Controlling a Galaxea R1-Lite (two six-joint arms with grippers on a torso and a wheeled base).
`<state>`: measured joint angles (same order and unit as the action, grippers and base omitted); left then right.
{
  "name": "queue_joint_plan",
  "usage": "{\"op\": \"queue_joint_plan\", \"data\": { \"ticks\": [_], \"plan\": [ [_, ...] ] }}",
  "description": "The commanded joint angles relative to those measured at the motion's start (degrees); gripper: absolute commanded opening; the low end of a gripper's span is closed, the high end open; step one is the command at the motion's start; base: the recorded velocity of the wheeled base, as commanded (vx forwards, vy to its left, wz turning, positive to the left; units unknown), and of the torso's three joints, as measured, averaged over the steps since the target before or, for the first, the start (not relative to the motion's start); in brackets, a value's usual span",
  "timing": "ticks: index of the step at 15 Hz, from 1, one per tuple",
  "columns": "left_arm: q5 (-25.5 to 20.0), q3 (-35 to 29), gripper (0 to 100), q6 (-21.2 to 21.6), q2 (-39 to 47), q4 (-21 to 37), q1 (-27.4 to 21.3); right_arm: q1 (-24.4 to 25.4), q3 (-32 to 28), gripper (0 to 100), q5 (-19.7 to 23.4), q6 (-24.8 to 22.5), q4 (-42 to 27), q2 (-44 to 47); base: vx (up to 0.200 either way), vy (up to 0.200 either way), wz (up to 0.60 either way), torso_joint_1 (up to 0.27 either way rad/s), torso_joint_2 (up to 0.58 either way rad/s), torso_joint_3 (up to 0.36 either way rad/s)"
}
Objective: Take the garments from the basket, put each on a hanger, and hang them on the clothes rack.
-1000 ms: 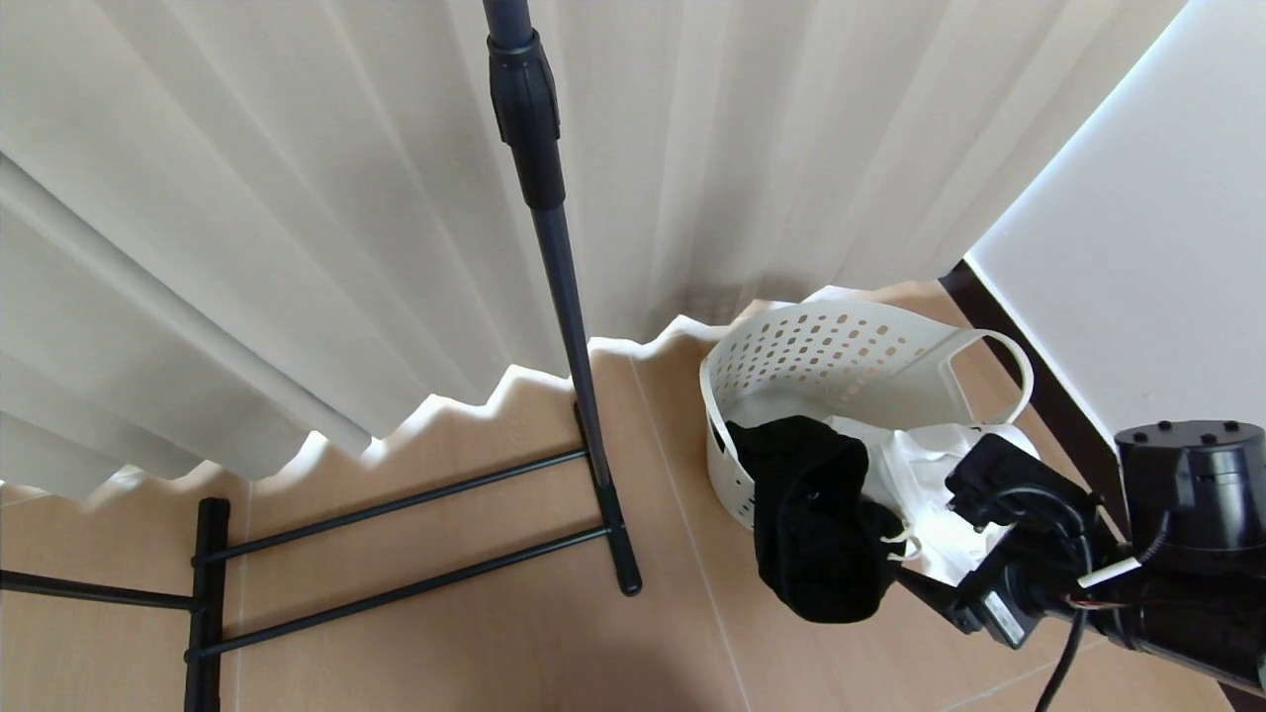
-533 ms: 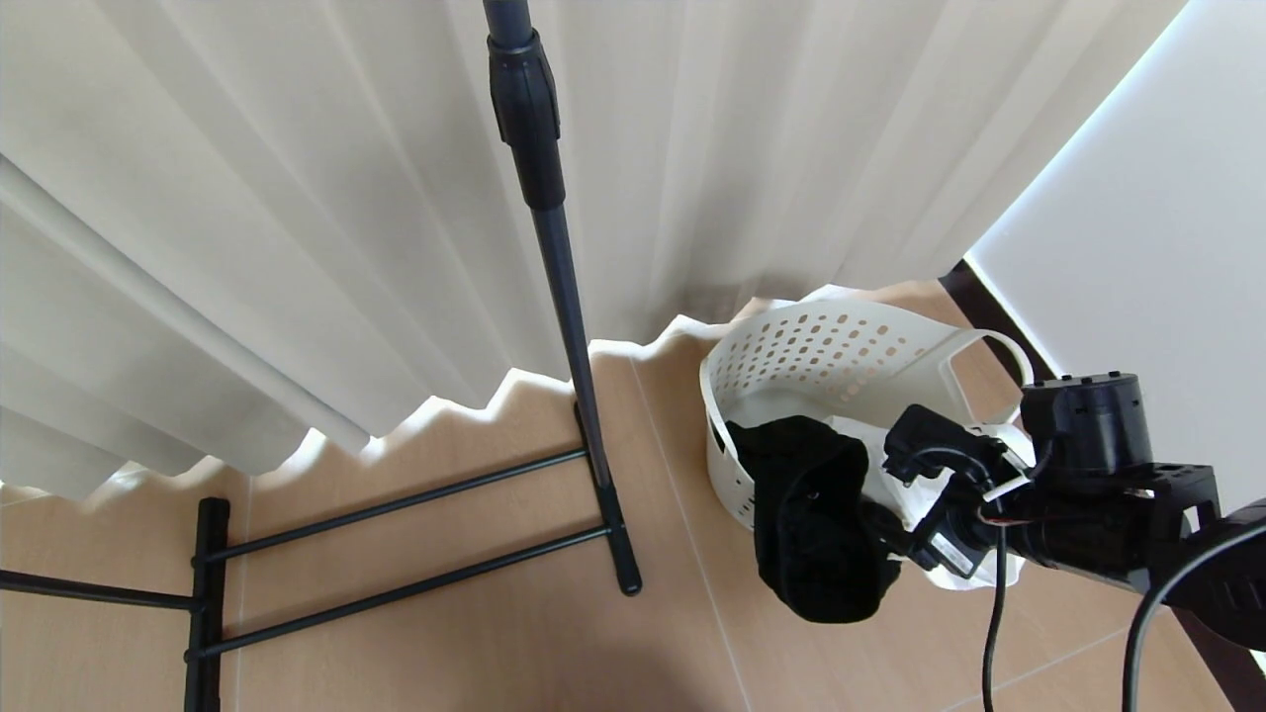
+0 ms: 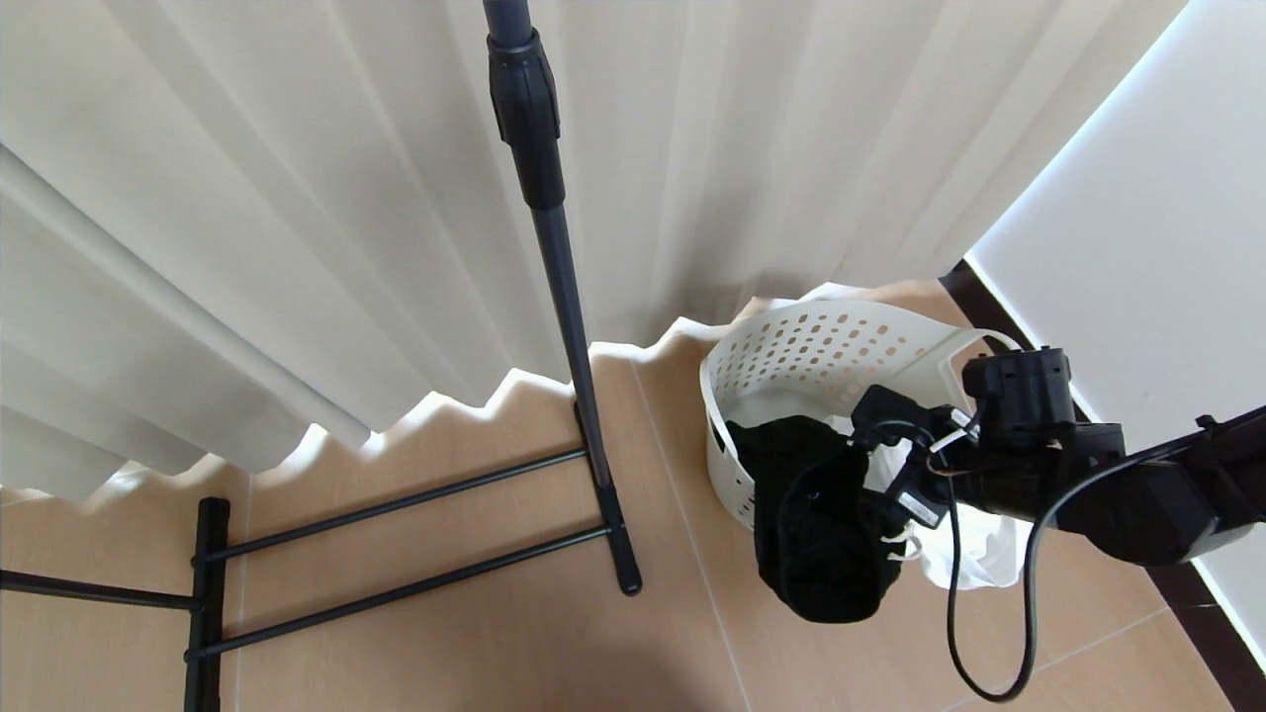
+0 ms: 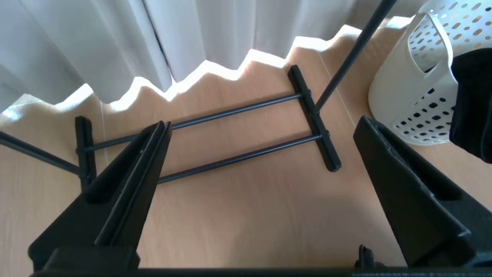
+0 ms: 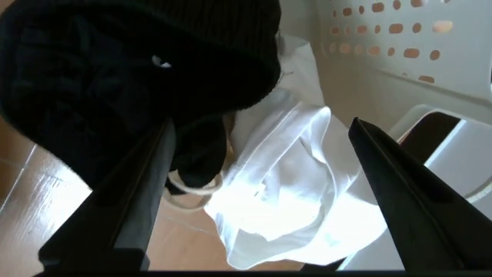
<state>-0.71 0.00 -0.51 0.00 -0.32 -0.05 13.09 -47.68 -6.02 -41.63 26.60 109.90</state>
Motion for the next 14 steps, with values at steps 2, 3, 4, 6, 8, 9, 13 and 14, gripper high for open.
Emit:
{"op": "queue_joint_plan", "data": {
  "ticks": [2,3,4,6,8,9,13,14],
  "plan": [
    [0.0,0.0,100,0.0,0.0,0.0,0.0,-0.2,-4.0,100,-0.1,0.0,4.5,7.7,0.000,0.000,0.00,0.000,0.00,0.000],
    [0.0,0.0,100,0.0,0.0,0.0,0.0,-0.2,-4.4,100,-0.1,-0.1,5.2,8.4,0.000,0.000,0.00,0.000,0.00,0.000],
    [0.0,0.0,100,0.0,0.0,0.0,0.0,-0.9,-6.5,100,-0.1,-0.1,5.7,10.2,0.000,0.000,0.00,0.000,0.00,0.000],
    [0.0,0.0,100,0.0,0.0,0.0,0.0,-1.3,-8.3,100,0.0,0.0,5.7,11.5,0.000,0.000,0.00,0.000,0.00,0.000],
    [0.0,0.0,100,0.0,0.0,0.0,0.0,-1.6,-9.0,100,0.2,0.1,5.7,12.4,0.000,0.000,0.00,0.000,0.00,0.000],
    [0.0,0.0,100,0.0,0.0,0.0,0.0,-1.6,-9.2,100,0.5,0.2,5.8,12.8,0.000,0.000,0.00,0.000,0.00,0.000],
    [0.0,0.0,100,0.0,0.0,0.0,0.0,-1.4,-9.0,0,0.8,4.3,6.0,12.1,0.000,0.000,0.00,0.000,0.00,0.000],
    [0.0,0.0,100,-0.1,0.0,0.0,0.0,-1.4,-8.6,0,2.2,5.2,7.4,11.7,0.000,0.000,0.00,0.000,0.00,0.000]
  ]
}}
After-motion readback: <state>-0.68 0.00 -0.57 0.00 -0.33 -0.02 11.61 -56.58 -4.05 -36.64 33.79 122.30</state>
